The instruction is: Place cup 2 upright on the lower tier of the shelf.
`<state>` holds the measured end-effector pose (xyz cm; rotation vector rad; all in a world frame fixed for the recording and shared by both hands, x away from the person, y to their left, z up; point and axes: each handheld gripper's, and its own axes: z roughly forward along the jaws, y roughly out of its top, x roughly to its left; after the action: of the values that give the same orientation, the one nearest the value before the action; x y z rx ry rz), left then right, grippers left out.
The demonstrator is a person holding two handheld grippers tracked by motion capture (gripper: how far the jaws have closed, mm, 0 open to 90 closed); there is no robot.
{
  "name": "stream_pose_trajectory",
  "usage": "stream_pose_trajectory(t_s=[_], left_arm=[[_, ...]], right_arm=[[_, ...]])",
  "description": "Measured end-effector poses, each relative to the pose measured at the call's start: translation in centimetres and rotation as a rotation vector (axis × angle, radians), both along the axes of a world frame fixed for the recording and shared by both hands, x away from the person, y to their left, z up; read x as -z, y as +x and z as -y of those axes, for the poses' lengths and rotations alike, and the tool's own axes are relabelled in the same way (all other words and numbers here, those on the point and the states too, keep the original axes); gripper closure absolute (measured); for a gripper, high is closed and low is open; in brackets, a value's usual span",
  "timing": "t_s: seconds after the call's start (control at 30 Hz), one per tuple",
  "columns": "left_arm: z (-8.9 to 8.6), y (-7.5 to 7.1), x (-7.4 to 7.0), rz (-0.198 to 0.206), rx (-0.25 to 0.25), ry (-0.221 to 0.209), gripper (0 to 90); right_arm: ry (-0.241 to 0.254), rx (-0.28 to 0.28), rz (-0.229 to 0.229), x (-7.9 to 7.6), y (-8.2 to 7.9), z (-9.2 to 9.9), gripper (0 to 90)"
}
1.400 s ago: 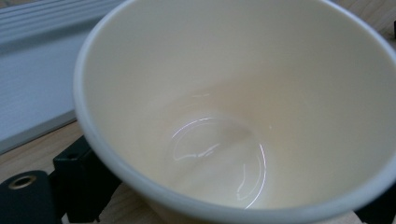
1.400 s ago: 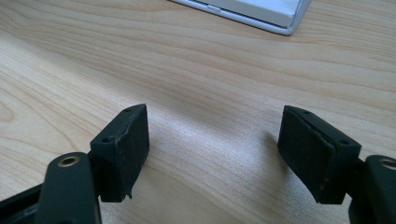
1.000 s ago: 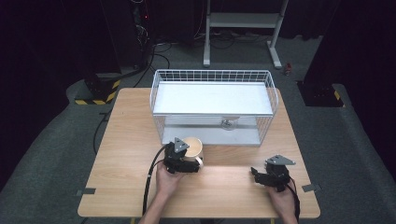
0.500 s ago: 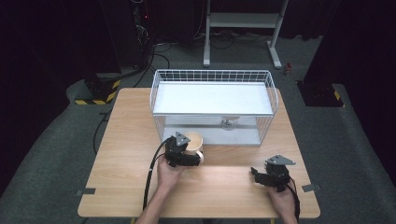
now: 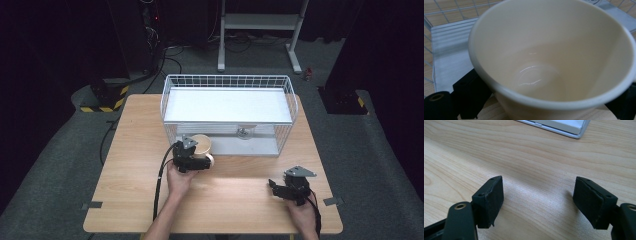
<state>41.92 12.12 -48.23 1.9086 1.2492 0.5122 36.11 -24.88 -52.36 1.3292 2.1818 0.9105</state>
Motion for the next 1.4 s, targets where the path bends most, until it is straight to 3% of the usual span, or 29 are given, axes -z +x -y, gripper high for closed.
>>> stream_pose_trajectory(t_s=[0.13, 0.6, 0.77, 0.97, 1.4], left_arm=[[0.0, 0.3, 0.2, 0.005, -0.010, -0.004, 8.5], [1.2, 1.6, 0.6, 0.044, 0.002, 0.055, 8.4], [1.1, 2.0, 0.9, 0.046, -0.003, 0.029, 8.1], [1.3, 2.9, 0.8, 0.035, -0.006, 0.038, 8.0], [1.5, 3.4, 1.0, 0.066, -0.023, 0.030, 6.7]], right_arm=[[0.000, 0.000, 0.000, 0.0, 0.0, 0.0, 24.6], [-0.001, -0.002, 0.003, 0.0, 0.0, 0.0, 24.6], [-0.001, -0.002, 0.003, 0.0, 0.0, 0.0, 24.6], [-0.001, -0.002, 0.003, 0.0, 0.0, 0.0, 24.6], [0.001, -0.001, 0.001, 0.0, 0.0, 0.0, 24.6]])
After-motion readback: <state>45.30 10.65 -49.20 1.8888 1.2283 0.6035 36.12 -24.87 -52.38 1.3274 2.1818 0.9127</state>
